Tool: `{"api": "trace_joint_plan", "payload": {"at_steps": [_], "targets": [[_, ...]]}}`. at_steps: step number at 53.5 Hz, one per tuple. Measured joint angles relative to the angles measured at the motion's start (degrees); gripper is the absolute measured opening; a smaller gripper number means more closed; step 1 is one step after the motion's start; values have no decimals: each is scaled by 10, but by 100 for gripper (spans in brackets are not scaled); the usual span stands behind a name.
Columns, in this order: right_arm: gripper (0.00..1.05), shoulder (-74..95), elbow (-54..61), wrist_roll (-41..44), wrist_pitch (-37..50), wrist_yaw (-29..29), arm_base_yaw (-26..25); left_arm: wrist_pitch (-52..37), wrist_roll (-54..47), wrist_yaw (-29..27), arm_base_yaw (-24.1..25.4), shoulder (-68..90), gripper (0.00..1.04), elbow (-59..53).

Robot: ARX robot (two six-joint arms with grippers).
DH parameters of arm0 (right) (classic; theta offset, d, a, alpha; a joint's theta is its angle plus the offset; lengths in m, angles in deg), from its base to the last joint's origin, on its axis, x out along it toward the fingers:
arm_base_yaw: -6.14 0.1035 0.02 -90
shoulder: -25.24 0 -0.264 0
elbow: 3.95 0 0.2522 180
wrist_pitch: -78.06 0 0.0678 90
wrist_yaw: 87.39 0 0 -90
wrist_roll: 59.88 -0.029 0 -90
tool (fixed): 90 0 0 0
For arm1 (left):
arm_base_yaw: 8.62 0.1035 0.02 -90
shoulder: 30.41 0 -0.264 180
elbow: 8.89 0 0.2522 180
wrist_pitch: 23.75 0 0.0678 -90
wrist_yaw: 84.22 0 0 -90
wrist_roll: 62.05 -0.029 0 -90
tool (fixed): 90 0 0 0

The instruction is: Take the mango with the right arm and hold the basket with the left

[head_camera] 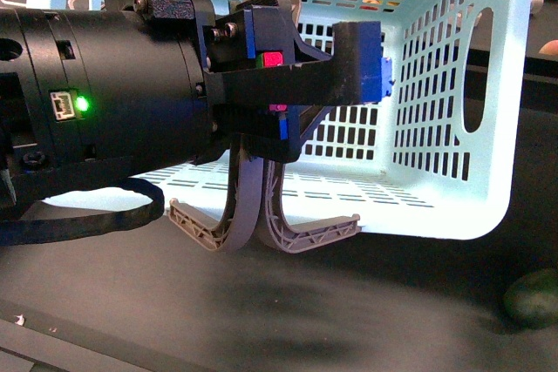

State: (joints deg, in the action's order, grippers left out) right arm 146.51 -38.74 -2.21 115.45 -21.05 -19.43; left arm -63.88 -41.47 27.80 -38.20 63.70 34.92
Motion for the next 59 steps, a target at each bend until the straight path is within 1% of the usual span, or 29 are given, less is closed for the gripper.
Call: {"api": "trace_joint_plan", "payload": {"at_steps": [1, 5, 11, 18, 22, 30, 35, 44, 52, 59], "targets": [[59, -9, 5, -5, 5, -3, 1, 0, 0, 0, 0, 0, 8, 0], [59, -71, 37, -81, 35, -20, 8, 0, 0, 0, 0, 0, 8, 0], [59, -140, 64, -148, 45, -27, 17, 0, 0, 0, 0, 0, 8, 0], [59, -224, 85, -225, 38, -26, 32, 0, 0, 0, 0, 0, 8, 0], [59, -289, 91, -285, 29, -18, 46, 0, 0, 0, 0, 0, 8, 0], [59, -379, 91, -362, 10, -2, 74, 0, 0, 0, 0, 0, 8, 0], [59, -433, 87, -409, -4, 20, 106, 0, 0, 0, 0, 0, 8, 0], [59, -471, 69, -477, -8, 69, 172, 0, 0, 0, 0, 0, 8, 0], [59, -473, 45, -524, -9, 108, 240, 0, 0, 0, 0, 0, 8, 0], [59, -446, 16, -555, 2, 145, 316, 0, 0, 0, 0, 0, 8, 0]]}}
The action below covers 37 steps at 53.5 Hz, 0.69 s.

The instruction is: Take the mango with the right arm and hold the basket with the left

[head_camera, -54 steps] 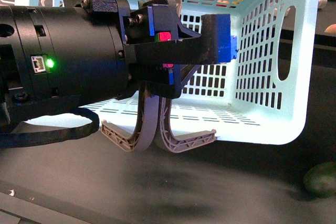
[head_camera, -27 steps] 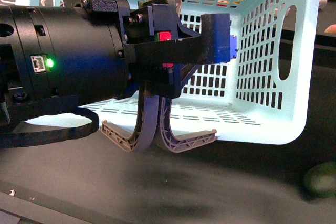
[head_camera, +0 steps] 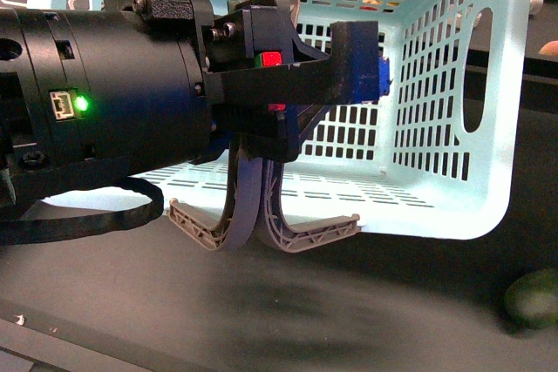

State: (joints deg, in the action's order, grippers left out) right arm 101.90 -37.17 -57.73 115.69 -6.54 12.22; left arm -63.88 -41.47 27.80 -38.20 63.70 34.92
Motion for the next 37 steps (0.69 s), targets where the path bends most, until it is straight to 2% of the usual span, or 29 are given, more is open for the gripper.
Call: {"api": "trace_joint_plan", "payload": {"at_steps": [14, 31, 32, 37], "targets": [[59, 79, -47, -24, 27, 38, 80, 0, 0, 0, 0, 0, 8, 0], [59, 193, -97, -50, 57, 74, 130, 0, 0, 0, 0, 0, 8, 0], [60, 199, -99, -50, 59, 76, 131, 0, 0, 0, 0, 0, 8, 0], [79, 211, -101, -58, 72, 92, 135, 0, 0, 0, 0, 0, 8, 0]]}}
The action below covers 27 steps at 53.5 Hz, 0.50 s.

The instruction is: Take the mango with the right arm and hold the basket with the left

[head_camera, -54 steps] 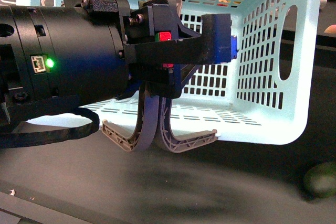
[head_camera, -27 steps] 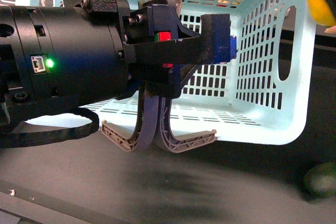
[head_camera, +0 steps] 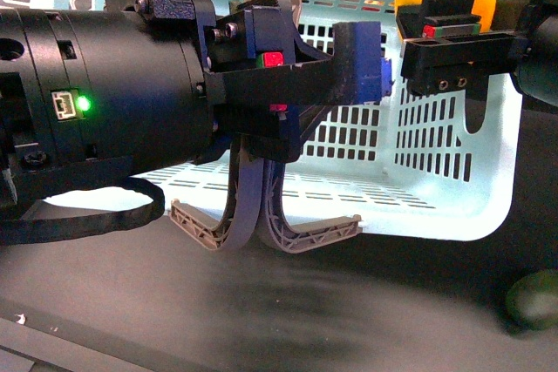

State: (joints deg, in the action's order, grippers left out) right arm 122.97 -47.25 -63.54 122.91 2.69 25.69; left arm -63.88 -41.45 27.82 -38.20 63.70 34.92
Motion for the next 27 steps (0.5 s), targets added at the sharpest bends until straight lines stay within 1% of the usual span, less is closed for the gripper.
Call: {"api": "trace_joint_plan", "payload": {"at_steps": [2, 7, 8, 10, 15, 18, 25, 27], "targets": [[84, 0, 0, -6, 4, 7, -1, 0, 0, 0, 0, 0, 8, 0], [93, -5, 0, -17, 10, 26, -6, 0, 0, 0, 0, 0, 8, 0], [97, -9, 1, -22, 11, 34, -9, 0, 0, 0, 0, 0, 8, 0], [99, -14, 3, -27, 12, 42, -14, 0, 0, 0, 0, 0, 8, 0], [96, -45, 20, -42, 13, 63, -33, 0, 1, 4, 0, 1, 8, -2], [96, -71, 35, -48, 12, 74, -45, 0, 4, 1, 0, 2, 8, -4], [97, -163, 83, -59, -12, 104, -82, 0, 4, -3, 0, 3, 8, -5], [97, -209, 105, -60, -30, 117, -100, 0, 2, -5, 0, 3, 8, -5]]}}
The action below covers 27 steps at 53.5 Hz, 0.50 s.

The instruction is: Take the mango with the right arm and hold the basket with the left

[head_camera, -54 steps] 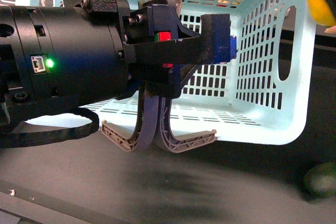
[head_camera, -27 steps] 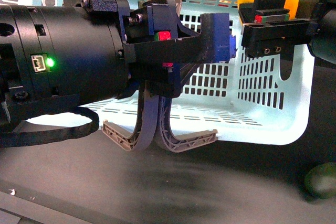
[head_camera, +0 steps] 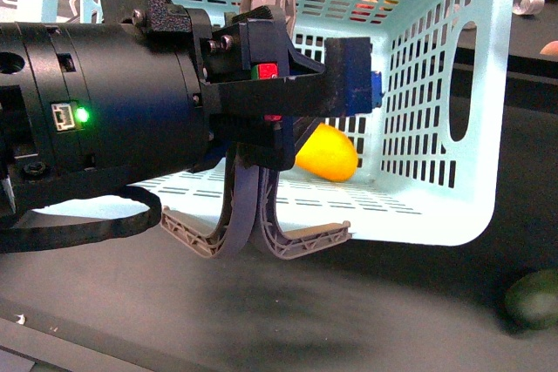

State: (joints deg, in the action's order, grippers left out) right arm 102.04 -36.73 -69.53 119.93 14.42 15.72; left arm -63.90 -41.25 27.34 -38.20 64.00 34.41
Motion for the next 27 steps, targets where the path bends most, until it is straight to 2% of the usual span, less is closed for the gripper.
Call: {"api": "trace_joint_plan", "payload": {"at_steps": [14, 15, 22, 27], "targets": [[97, -247, 95, -19, -154, 60, -65, 0, 2, 0, 0, 0, 8, 0], [97, -291, 105, -24, -192, 76, -73, 0, 2, 0, 0, 0, 8, 0], [97, -404, 121, -43, -307, 118, -96, 0, 2, 1, 0, 0, 8, 0], [97, -439, 127, -50, -337, 126, -103, 0, 2, 3, 0, 0, 8, 0]]}}
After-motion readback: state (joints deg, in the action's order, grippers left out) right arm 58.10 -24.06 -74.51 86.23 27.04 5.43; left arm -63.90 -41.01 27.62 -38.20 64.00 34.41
